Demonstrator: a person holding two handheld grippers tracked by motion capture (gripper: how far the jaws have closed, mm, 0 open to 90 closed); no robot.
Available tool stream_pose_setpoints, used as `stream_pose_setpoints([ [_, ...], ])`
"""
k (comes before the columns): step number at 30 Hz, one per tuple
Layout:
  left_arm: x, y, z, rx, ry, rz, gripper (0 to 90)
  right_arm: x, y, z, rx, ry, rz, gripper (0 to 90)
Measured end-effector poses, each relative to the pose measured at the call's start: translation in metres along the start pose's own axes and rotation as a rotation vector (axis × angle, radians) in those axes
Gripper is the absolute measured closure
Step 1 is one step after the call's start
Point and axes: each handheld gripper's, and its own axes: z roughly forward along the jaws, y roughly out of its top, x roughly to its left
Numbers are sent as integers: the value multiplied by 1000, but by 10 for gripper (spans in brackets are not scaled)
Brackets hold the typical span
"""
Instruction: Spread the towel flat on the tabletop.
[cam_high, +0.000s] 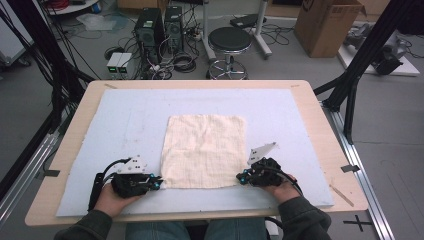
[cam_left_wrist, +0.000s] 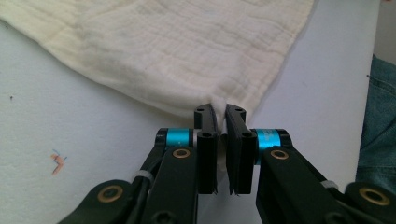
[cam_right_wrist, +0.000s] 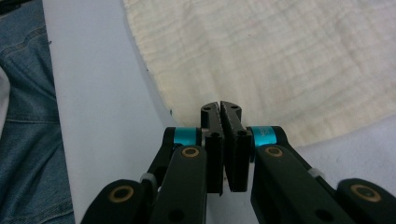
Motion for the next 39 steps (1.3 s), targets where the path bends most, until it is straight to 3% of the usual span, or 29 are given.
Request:
stream_pose_setpoints([
  [6, -7, -3, -7, -25, 31, -5, 833, 2, 0, -4, -7, 10, -10, 881],
  [9, -9, -5, -9, -29, 31, -15, 833, 4, -1, -6, -6, 16, -16, 882],
  [22, -24, -8, -13, -14, 1, 12, 830, 16, -15, -18, -10, 33, -4, 884],
  [23, -24, -9, -14, -10, -4, 11, 811, 16, -15, -18, -16, 38, -6, 882],
  [25, -25, -9, -14, -14, 4, 14, 670, 16, -16, -20, -30, 42, -12, 825],
  [28, -23, -7, -14, -37, 15, -8, 537, 12, -15, -24, -74, 60, 19, 757],
  [33, -15, 0, -11, -67, 30, -32, 510, 7, -7, -23, -98, 53, 16, 676],
  [39, -7, 8, -8, -88, 44, -48, 505, 3, -2, -21, -111, 68, 14, 656],
])
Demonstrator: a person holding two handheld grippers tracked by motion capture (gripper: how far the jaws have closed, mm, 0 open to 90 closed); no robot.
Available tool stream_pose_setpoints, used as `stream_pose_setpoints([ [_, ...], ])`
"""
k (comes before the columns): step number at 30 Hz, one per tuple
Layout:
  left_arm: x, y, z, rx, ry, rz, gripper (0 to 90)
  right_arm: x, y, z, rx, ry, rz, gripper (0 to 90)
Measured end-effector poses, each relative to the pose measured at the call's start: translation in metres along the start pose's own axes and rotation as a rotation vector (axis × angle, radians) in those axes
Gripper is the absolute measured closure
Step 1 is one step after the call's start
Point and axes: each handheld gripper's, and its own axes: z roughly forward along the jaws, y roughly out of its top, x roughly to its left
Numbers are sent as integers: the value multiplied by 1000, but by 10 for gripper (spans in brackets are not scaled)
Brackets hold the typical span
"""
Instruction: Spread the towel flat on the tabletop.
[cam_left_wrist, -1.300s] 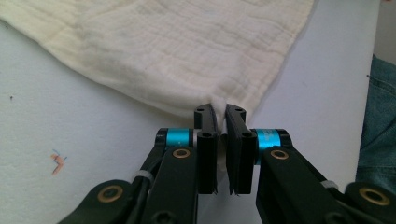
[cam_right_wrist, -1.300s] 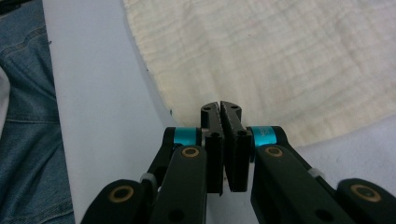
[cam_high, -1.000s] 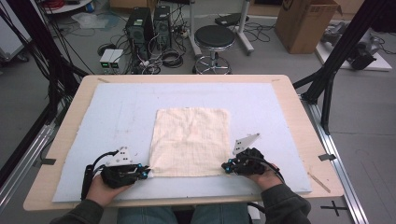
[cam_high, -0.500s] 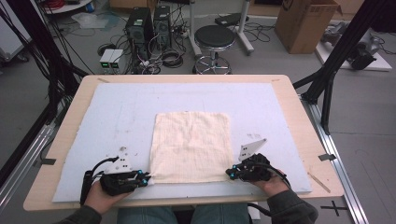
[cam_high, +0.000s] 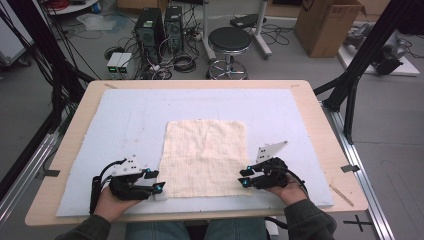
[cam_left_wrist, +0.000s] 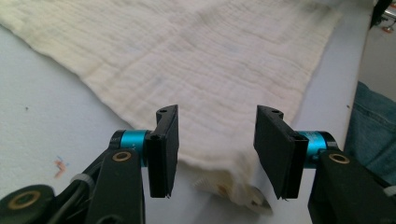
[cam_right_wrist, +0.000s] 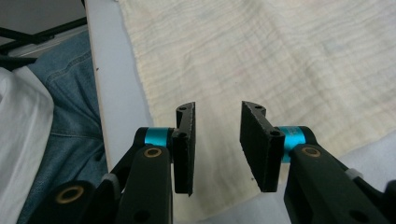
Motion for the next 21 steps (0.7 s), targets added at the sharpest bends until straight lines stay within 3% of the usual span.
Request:
stream_pose_setpoints([
  [9, 12, 7, 4, -48, 34, -45, 492, -15, 4, 1, -33, -61, 32, 582],
  [21, 19, 11, 2, -52, 54, -66, 451, -25, 8, 5, -61, -101, 55, 480],
])
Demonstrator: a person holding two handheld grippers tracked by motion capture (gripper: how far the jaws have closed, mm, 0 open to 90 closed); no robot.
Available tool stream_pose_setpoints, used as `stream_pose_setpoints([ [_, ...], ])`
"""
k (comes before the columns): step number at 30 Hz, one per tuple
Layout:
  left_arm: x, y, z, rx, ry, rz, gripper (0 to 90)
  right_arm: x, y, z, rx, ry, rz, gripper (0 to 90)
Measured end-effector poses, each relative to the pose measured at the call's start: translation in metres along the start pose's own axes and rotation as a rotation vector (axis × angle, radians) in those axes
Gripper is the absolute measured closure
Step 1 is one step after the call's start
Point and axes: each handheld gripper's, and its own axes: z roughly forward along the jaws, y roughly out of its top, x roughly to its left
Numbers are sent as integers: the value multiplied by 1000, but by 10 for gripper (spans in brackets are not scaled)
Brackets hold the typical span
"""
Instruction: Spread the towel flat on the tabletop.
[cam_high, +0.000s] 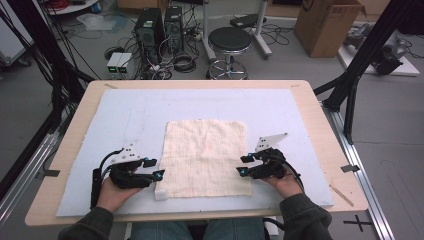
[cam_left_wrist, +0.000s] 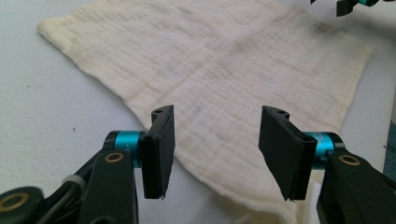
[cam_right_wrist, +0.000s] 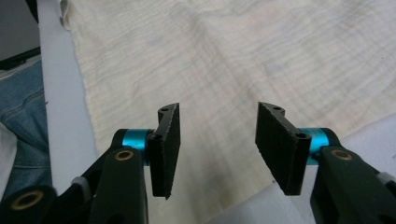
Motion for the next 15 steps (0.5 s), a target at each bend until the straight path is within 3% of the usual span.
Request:
stream_pose_setpoints([
  [2, 2, 3, 0, 1, 7, 4, 434, -4, 2, 1, -8, 5, 19, 453],
  [15, 4, 6, -1, -7, 13, -8, 414, -5, 10, 3, -18, -21, 13, 342],
])
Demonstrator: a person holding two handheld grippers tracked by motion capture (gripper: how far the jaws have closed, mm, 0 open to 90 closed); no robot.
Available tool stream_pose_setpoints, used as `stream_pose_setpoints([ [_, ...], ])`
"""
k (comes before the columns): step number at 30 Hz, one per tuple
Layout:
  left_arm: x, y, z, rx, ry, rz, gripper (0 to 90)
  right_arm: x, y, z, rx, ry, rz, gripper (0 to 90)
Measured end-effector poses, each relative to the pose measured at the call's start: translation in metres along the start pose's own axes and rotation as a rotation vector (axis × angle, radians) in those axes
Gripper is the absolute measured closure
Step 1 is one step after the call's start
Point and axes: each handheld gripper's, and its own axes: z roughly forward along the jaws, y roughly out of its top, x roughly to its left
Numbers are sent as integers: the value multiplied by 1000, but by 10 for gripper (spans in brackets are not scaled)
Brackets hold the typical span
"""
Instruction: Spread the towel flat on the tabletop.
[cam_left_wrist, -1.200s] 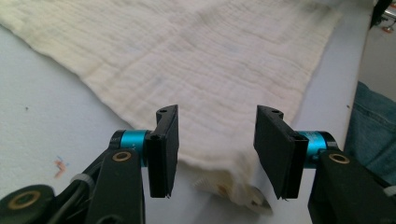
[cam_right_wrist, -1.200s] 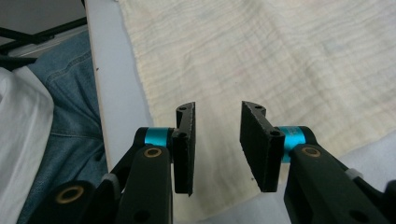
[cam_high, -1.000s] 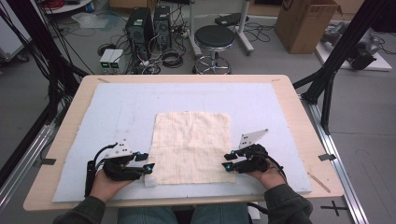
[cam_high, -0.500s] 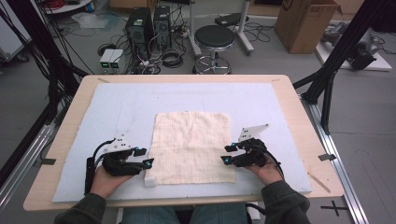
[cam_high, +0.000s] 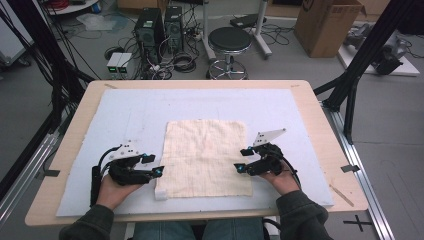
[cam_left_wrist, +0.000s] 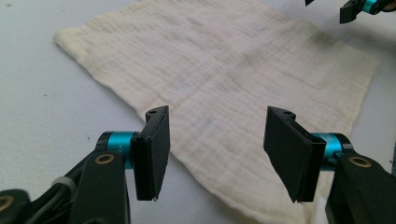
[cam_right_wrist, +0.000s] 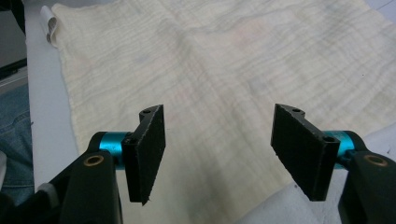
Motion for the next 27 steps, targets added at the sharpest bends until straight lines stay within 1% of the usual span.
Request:
stream_pose_setpoints([
  [2, 0, 2, -1, 3, 4, 8, 413, -1, 1, -1, -7, -4, 0, 332],
  [3, -1, 3, -1, 3, 2, 6, 412, -1, 1, -2, -6, -1, 8, 330],
  [5, -1, 5, -1, 3, 4, 7, 410, -2, 2, -2, -15, -8, 2, 330],
  [6, -2, 8, -1, -3, 2, 18, 410, -2, 3, -4, -14, 3, 5, 333],
  [9, -2, 14, -1, -7, -1, 28, 410, -2, 7, -5, -21, 1, -8, 324],
  [10, -2, 15, -1, -14, 0, 25, 411, -2, 8, -6, -20, -2, -11, 317],
  [15, -1, 20, 0, -11, 1, 31, 411, -4, 15, -10, -33, -6, -8, 304],
  [16, -1, 22, 0, -16, 1, 28, 411, -5, 16, -11, -31, -6, -5, 302],
  [17, -1, 24, 0, -20, 0, 24, 411, -5, 17, -11, -40, -8, -8, 300],
  [20, 1, 30, 0, -23, -6, 31, 410, -6, 18, -12, -34, -9, -10, 295],
  [22, 0, 31, 1, -26, -4, 26, 411, -6, 19, -12, -30, -9, -7, 294],
  [24, 2, 33, 4, -11, -7, 32, 410, -10, 19, -11, -23, -5, -5, 294],
  [27, 4, 35, 5, -5, -12, 29, 410, -16, 20, -10, -8, -1, 5, 294],
])
